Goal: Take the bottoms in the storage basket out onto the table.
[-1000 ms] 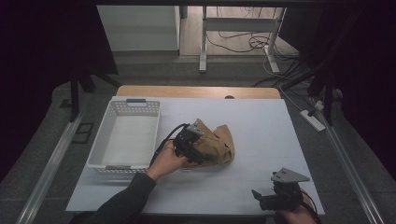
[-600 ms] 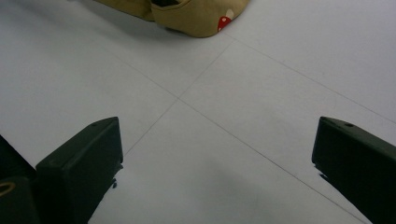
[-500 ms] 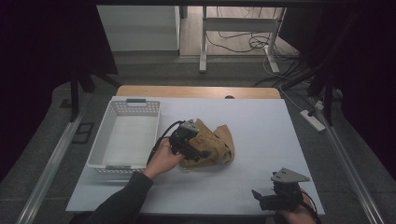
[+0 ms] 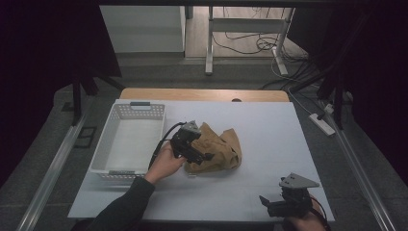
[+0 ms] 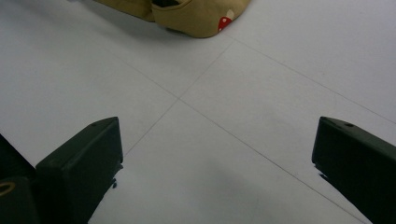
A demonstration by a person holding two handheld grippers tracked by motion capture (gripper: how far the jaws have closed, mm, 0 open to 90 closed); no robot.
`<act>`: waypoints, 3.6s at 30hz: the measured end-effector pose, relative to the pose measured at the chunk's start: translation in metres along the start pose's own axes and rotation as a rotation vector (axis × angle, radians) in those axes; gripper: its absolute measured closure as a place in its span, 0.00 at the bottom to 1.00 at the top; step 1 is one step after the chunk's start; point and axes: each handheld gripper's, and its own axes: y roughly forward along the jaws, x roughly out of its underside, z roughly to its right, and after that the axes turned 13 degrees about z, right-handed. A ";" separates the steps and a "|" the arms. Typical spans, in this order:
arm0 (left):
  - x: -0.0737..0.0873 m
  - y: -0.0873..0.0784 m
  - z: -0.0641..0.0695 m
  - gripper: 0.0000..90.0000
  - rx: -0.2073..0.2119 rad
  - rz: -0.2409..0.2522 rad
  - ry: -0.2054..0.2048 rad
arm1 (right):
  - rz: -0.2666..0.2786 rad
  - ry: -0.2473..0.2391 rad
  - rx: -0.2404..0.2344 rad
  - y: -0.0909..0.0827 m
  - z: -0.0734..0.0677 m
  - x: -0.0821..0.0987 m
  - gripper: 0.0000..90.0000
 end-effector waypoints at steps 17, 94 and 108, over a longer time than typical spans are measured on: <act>-0.001 -0.015 0.001 0.00 -0.001 0.004 0.004 | 0.011 0.013 0.003 -0.001 0.001 0.000 0.02; 0.027 -0.079 0.009 0.00 -0.068 0.043 -0.053 | 0.017 0.017 0.005 -0.002 0.002 0.000 0.02; 0.038 -0.089 0.010 0.00 -0.089 0.039 -0.072 | 0.015 0.015 0.007 -0.001 0.001 0.000 0.02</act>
